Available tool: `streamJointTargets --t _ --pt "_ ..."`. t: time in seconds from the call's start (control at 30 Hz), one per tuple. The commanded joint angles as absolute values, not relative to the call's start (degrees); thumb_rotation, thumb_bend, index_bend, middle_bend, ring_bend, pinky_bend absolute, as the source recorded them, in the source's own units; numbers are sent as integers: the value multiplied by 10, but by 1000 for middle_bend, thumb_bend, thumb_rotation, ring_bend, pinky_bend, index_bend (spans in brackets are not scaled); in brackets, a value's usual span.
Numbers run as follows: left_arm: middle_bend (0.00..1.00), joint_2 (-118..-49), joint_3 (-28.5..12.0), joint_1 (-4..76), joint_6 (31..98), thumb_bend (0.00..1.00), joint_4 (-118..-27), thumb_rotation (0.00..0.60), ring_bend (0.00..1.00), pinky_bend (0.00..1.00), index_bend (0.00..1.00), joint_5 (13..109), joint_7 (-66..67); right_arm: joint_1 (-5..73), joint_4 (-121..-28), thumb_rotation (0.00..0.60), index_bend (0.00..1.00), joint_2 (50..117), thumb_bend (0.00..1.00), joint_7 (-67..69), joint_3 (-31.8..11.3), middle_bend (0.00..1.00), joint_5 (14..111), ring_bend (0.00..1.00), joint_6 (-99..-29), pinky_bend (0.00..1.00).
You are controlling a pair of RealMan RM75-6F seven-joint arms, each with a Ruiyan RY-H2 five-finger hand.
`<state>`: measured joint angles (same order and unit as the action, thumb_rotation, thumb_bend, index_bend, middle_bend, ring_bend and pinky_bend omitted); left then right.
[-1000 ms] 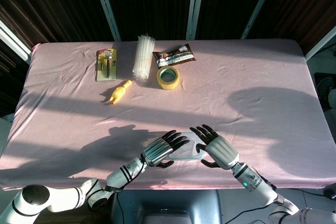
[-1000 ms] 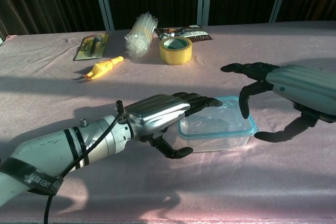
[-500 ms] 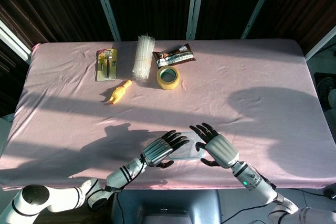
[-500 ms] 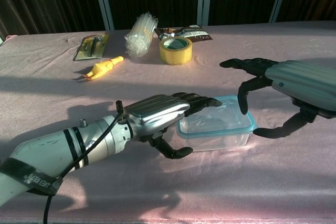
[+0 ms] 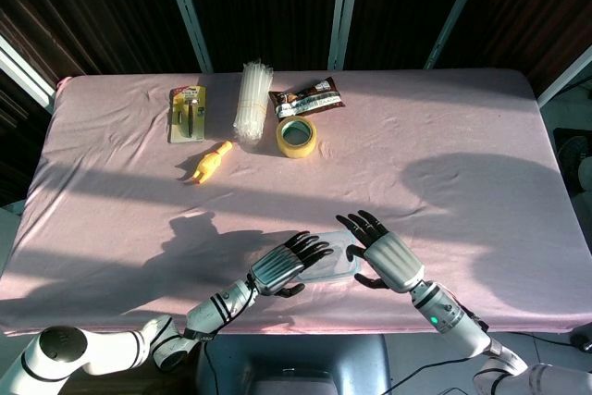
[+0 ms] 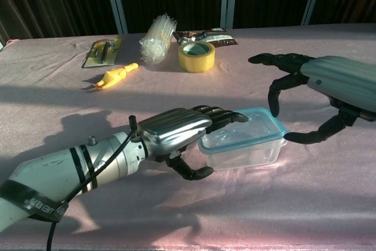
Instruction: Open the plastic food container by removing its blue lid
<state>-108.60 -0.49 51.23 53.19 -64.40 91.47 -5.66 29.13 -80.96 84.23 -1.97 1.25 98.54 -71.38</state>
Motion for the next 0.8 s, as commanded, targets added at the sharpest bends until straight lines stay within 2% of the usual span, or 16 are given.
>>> streamJointTargets --t 0.03,0.3,0.8 --pt "74 -1086 -4 512 532 330 -644 600 17 83 0 915 -57 292 -808 600 633 843 376 -21 12 87 985 0 -714 0" --pt "73 -1075 4 507 542 330 -650 600 16 84 0 923 -68 295 -763 600 610 870 411 -1 13 98 1011 0 -741 0" --pt "73 -1064 12 501 552 330 -654 600 17 84 0 933 -80 294 -664 600 596 919 412 29 6 101 1048 0 -818 0"
